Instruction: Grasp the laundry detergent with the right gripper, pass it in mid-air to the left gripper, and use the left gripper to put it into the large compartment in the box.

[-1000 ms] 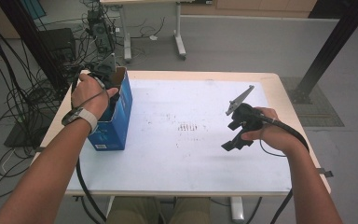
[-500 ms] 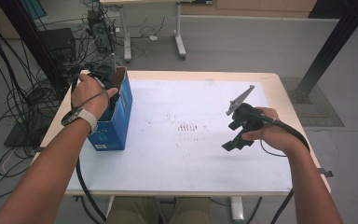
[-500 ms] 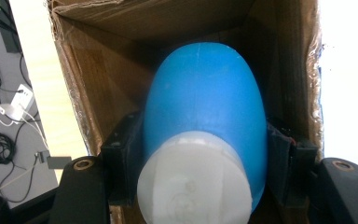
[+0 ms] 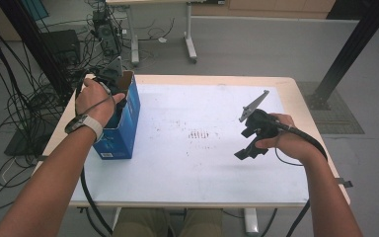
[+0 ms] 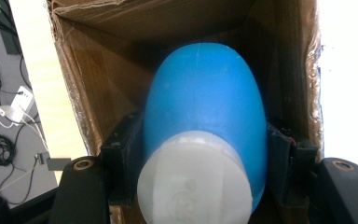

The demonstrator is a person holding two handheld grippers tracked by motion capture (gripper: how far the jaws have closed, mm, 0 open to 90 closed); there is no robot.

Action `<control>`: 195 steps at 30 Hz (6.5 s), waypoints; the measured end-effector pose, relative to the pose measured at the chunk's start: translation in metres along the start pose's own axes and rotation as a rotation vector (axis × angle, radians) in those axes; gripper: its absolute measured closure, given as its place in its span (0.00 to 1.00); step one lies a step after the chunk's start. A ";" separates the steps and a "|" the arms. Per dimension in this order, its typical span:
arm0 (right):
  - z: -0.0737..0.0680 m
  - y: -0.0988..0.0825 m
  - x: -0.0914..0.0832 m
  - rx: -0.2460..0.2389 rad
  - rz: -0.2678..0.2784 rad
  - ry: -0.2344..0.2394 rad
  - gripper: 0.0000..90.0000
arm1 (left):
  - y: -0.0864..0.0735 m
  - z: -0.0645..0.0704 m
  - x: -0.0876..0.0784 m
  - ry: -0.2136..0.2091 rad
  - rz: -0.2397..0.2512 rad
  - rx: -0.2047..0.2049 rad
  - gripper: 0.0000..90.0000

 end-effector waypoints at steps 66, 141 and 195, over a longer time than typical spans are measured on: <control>-0.002 -0.002 0.002 0.000 -0.001 0.002 0.15 | -0.002 0.000 -0.001 -0.017 0.017 -0.001 0.42; -0.011 -0.001 -0.006 -0.004 -0.019 -0.023 0.15 | 0.004 0.005 -0.104 -0.299 0.061 0.209 0.07; -0.009 -0.019 -0.012 0.043 -0.005 -0.044 0.14 | -0.019 0.152 -0.080 -0.335 0.129 0.974 0.08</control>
Point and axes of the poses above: each handheld gripper's, and its own axes: x roughly forward along the jaws, y roughly out of its top, z roughly to its right, the point moved 6 cm from there along x, roughly forward along the jaws, and after that the axes turned 4 degrees about z, right-handed, at the moved point
